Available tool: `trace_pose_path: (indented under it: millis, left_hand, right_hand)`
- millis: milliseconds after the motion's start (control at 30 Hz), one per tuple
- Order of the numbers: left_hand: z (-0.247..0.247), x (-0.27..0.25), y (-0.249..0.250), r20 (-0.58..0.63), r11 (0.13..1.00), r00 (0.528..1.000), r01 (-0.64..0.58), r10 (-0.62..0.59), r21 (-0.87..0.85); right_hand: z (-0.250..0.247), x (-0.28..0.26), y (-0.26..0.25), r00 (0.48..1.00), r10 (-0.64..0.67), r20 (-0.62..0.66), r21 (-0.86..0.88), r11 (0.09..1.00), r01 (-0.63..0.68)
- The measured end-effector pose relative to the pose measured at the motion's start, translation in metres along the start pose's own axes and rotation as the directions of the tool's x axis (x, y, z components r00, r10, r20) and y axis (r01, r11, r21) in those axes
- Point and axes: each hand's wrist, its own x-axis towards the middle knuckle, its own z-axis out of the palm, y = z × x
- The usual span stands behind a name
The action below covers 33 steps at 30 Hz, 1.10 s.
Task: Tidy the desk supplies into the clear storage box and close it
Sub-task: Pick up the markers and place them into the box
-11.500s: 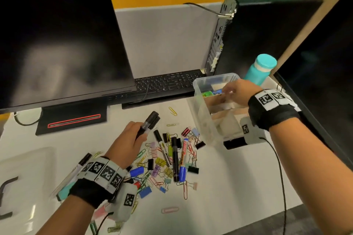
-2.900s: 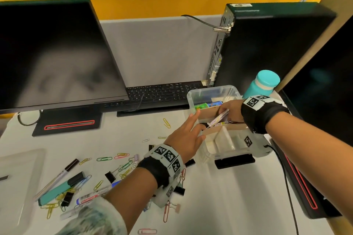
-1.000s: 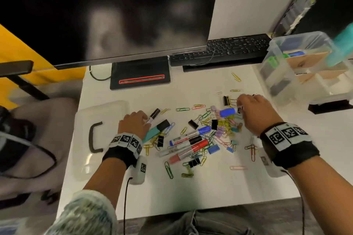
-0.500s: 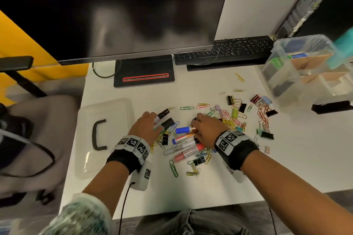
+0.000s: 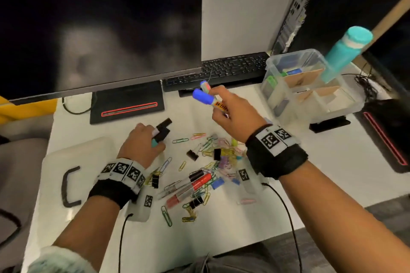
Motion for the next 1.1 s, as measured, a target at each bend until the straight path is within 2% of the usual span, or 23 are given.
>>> trace_pose_path:
  millis: [33, 100, 200, 300, 367, 433, 533, 633, 700, 767, 833, 933, 1000, 1067, 1100]
  left_hand:
    - [-0.006, 0.002, 0.011, -0.029, 0.999, 0.999, -0.031, 0.030, -0.018]
    - [-0.012, 0.003, 0.032, -0.058, 0.993, 0.993, -0.105, 0.102, -0.051]
    - [-0.010, 0.003, 0.062, -0.058, 0.977, 0.979, -0.198, 0.194, -0.080]
    - [0.001, 0.000, 0.088, -0.053, 0.960, 0.966, -0.257, 0.252, -0.111]
    - [0.009, -0.002, 0.102, -0.061, 0.950, 0.960, -0.279, 0.273, -0.140]
    - [0.016, -0.006, 0.114, -0.055, 0.944, 0.959, -0.284, 0.278, -0.166]
    - [0.021, -0.012, 0.124, -0.042, 0.932, 0.954, -0.299, 0.297, -0.204]
    - [0.021, -0.016, 0.127, -0.025, 0.932, 0.954, -0.298, 0.299, -0.207]
    - [0.018, -0.018, 0.127, -0.034, 0.932, 0.960, -0.278, 0.278, -0.232]
    - [0.018, -0.017, 0.125, -0.039, 0.931, 0.965, -0.259, 0.258, -0.257]
    - [0.018, -0.017, 0.126, -0.038, 0.931, 0.969, -0.244, 0.243, -0.271]
    - [0.015, -0.017, 0.136, -0.039, 0.930, 0.972, -0.232, 0.230, -0.284]
    - [0.013, -0.017, 0.144, -0.041, 0.928, 0.971, -0.239, 0.237, -0.286]
    - [0.010, -0.016, 0.153, -0.051, 0.919, 0.968, -0.249, 0.246, -0.306]
    - [0.008, -0.014, 0.159, -0.058, 0.910, 0.967, -0.254, 0.249, -0.327]
  right_hand:
    - [-0.017, 0.003, 0.008, 0.995, 0.037, -0.090, 0.014, 0.999, -0.036]
    - [-0.055, 0.008, 0.029, 0.953, 0.150, -0.262, 0.073, 0.988, -0.135]
    - [-0.108, 0.012, 0.075, 0.850, 0.377, -0.369, 0.145, 0.926, -0.348]
    - [-0.140, 0.021, 0.128, 0.755, 0.582, -0.302, 0.158, 0.812, -0.562]
    - [-0.150, 0.029, 0.151, 0.709, 0.680, -0.186, 0.233, 0.732, -0.641]
    - [-0.150, 0.039, 0.175, 0.687, 0.720, -0.099, 0.232, 0.688, -0.687]
    - [-0.145, 0.060, 0.210, 0.695, 0.716, -0.061, 0.062, 0.698, -0.714]
    - [-0.150, 0.060, 0.189, 0.724, 0.686, -0.075, -0.169, 0.707, -0.687]
    - [-0.159, 0.052, 0.171, 0.763, 0.634, -0.126, -0.165, 0.745, -0.646]
    - [-0.165, 0.044, 0.169, 0.832, 0.529, -0.168, -0.202, 0.807, -0.554]
    - [-0.170, 0.044, 0.169, 0.884, 0.463, -0.064, -0.389, 0.804, -0.449]
    - [-0.170, 0.051, 0.171, 0.866, 0.474, 0.160, -0.536, 0.778, -0.327]
    - [-0.167, 0.053, 0.177, 0.838, 0.488, 0.244, -0.583, 0.764, -0.275]
    - [-0.166, 0.051, 0.178, 0.842, 0.494, 0.215, -0.643, 0.721, -0.259]
    - [-0.168, 0.048, 0.175, 0.869, 0.469, 0.156, -0.656, 0.707, -0.264]
